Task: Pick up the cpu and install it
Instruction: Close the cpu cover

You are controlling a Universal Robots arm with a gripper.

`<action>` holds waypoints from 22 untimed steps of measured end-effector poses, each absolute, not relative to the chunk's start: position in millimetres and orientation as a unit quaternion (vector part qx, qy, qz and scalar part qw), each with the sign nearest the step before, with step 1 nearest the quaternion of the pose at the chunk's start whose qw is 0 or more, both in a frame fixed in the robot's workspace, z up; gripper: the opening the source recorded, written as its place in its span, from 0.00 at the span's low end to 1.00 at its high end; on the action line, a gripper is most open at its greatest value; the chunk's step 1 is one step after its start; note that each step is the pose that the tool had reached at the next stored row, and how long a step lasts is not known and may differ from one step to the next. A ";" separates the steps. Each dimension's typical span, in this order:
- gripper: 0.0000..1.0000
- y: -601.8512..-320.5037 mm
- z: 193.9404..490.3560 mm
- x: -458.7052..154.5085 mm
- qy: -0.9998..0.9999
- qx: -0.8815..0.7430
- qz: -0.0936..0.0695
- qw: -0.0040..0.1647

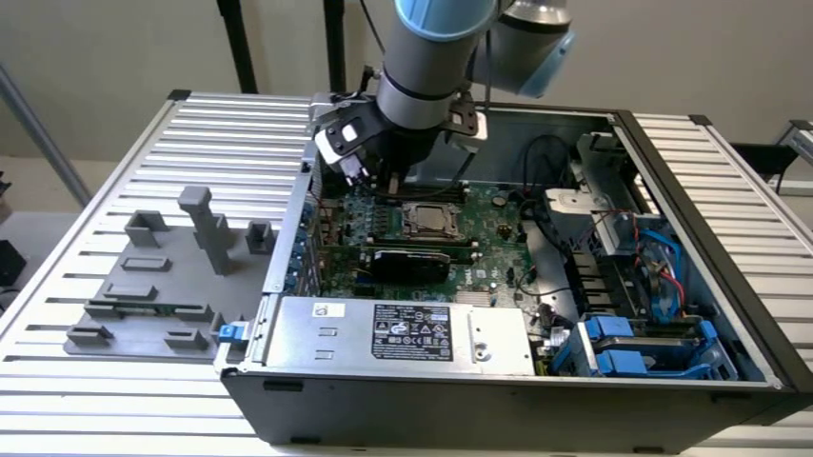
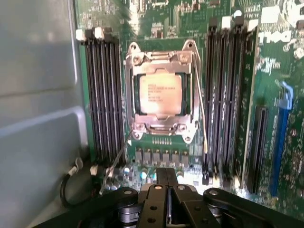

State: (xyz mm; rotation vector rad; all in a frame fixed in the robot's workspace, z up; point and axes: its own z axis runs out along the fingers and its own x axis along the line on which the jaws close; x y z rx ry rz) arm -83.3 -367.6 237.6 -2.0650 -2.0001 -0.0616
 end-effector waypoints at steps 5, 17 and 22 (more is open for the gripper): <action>0.11 -367.6 241.8 -90.3 -0.688 -0.712 -0.027 0.138; 0.11 -367.6 263.3 -90.3 -0.691 -0.707 -0.028 0.147; 0.11 -367.6 263.3 -90.3 -0.692 -0.707 -0.035 0.141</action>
